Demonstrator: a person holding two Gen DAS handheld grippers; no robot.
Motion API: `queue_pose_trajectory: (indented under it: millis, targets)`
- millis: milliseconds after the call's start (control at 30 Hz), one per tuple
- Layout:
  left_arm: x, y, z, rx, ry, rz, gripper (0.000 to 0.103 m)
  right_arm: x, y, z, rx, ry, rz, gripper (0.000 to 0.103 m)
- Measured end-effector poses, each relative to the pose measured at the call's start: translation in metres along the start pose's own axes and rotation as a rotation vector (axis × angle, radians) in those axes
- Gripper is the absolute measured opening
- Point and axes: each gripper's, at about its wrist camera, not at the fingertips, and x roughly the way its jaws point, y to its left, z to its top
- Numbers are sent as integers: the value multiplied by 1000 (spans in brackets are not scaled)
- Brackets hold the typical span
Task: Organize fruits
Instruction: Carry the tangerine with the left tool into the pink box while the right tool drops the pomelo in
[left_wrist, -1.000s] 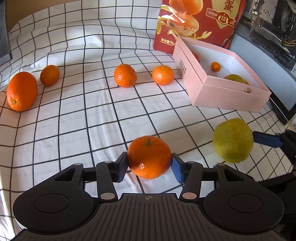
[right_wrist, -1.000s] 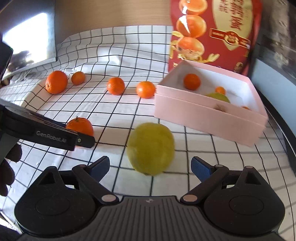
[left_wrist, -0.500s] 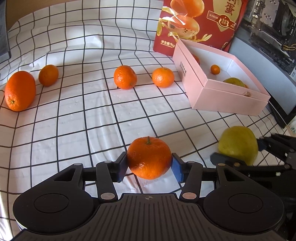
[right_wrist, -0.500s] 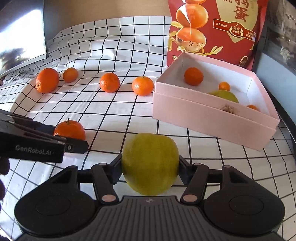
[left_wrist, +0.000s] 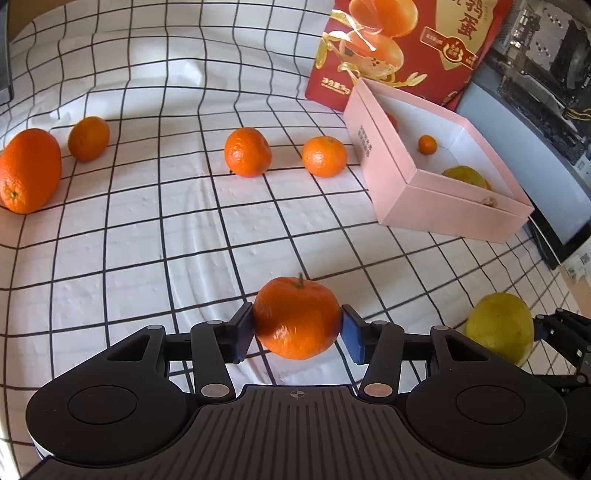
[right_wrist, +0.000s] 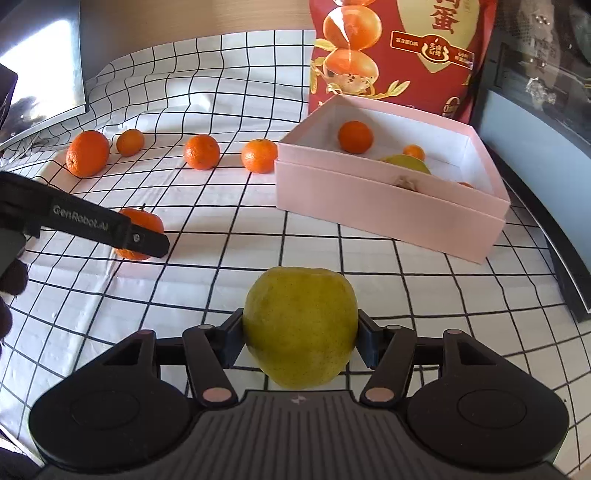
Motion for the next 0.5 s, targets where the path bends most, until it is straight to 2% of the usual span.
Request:
queue_pose_trajectory:
  millis: [133, 500]
  targets:
    - [-2, -1, -4, 11, 15, -7, 54, -1, 0, -1, 1, -4, -4, 60]
    - [-4, -4, -7, 46, -17, 4, 54, 4, 1, 2, -18, 1, -4, 60]
